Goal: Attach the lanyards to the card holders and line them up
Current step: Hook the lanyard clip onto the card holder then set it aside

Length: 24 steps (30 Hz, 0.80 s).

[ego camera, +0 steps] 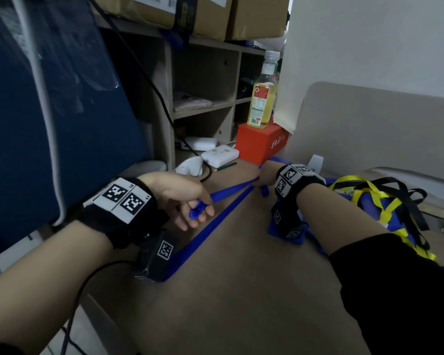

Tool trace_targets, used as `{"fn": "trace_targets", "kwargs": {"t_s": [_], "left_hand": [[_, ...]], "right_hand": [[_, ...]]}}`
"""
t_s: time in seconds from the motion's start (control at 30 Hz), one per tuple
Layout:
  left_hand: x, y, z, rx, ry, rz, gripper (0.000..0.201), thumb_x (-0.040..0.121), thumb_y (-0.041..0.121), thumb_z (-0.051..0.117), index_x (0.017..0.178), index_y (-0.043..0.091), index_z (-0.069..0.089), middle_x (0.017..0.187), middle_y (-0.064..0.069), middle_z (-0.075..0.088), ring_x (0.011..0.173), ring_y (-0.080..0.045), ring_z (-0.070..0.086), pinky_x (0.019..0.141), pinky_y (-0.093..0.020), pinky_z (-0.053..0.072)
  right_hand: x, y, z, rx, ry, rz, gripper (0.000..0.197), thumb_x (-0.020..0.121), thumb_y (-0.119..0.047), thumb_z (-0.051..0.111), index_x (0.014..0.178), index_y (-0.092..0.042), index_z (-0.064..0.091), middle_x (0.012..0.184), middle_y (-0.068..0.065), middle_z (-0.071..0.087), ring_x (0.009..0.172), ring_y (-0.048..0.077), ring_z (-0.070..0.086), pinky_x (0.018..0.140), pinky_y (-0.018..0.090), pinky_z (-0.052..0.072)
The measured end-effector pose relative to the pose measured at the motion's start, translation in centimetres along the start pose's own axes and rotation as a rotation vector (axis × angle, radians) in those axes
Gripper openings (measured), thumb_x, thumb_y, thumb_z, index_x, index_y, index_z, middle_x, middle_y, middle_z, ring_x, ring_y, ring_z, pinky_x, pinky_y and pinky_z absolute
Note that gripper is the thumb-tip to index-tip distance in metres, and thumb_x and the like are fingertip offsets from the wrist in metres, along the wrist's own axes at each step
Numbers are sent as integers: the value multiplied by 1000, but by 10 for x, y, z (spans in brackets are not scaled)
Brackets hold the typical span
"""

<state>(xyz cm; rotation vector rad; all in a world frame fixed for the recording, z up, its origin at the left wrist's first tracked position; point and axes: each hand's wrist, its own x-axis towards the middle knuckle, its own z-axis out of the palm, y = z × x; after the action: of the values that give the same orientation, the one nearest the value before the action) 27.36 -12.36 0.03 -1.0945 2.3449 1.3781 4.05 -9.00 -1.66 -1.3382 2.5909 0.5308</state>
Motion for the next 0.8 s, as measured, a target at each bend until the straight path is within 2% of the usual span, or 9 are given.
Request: {"fn": "trace_targets", "kwargs": {"t_s": [0.17,0.33,0.4,0.47,0.53,0.6,0.67,0.73,0.8], "left_hand": [[-15,-14,-10,43,-10,-50,27,98,18,43,91,10,67,70,-3,65,61,-15,63,56,-27,52],[-10,-15,-4,13,-3,-37,25,96,16,43,89,11,66,68,-2,62,59,-14,60,58,-29,52],[-6,-12,-2,3,7,-26,23,95,15,44,87,12,65,67,-2,60,57,-13,57,57,-28,51],[-1,-7,1,2,9,-13,22,94,15,44,85,14,64,65,0,56,55,-12,53,56,-27,49],[4,0,4,-4,14,2,21,94,15,45,83,15,62,62,1,53,52,-11,50,53,-24,47],[10,7,9,-19,20,6,20,93,17,45,80,16,61,61,1,50,50,-11,46,48,-21,43],[17,13,13,-22,12,2,21,92,18,46,76,17,60,59,2,48,49,-11,43,46,-20,40],[22,15,15,-23,3,-2,22,92,18,46,75,16,61,57,2,49,49,-11,44,45,-20,40],[24,15,16,-23,-2,2,23,94,20,46,79,16,63,60,2,50,51,-10,45,46,-19,42]], "right_hand": [[10,-4,0,4,-5,22,53,101,-40,41,134,1,46,136,16,50,125,28,49,101,31,38],[8,-6,0,4,-23,-107,45,99,-31,49,130,2,52,115,13,55,97,23,56,92,28,44],[-5,-8,-3,122,-67,-257,48,95,-23,56,137,-3,48,129,11,51,116,24,51,97,28,40],[-23,-11,-6,379,-146,-391,58,89,-14,64,143,-17,44,148,3,39,137,20,34,107,23,29],[-39,-14,-7,568,-182,-544,64,82,-14,71,139,-31,47,148,-7,39,138,12,32,110,23,27],[-49,-20,-4,622,-214,-685,53,80,-15,72,125,-39,57,136,-12,53,128,5,44,110,26,33],[-55,-29,2,594,-172,-740,36,83,-10,70,114,-28,65,121,-3,64,110,7,55,103,27,41],[-51,-34,5,514,-24,-669,27,82,-17,70,109,-14,68,114,11,67,97,17,56,98,37,45],[-43,-34,10,394,45,-616,17,80,-31,69,94,-23,72,100,7,71,90,19,60,95,44,47]]}}
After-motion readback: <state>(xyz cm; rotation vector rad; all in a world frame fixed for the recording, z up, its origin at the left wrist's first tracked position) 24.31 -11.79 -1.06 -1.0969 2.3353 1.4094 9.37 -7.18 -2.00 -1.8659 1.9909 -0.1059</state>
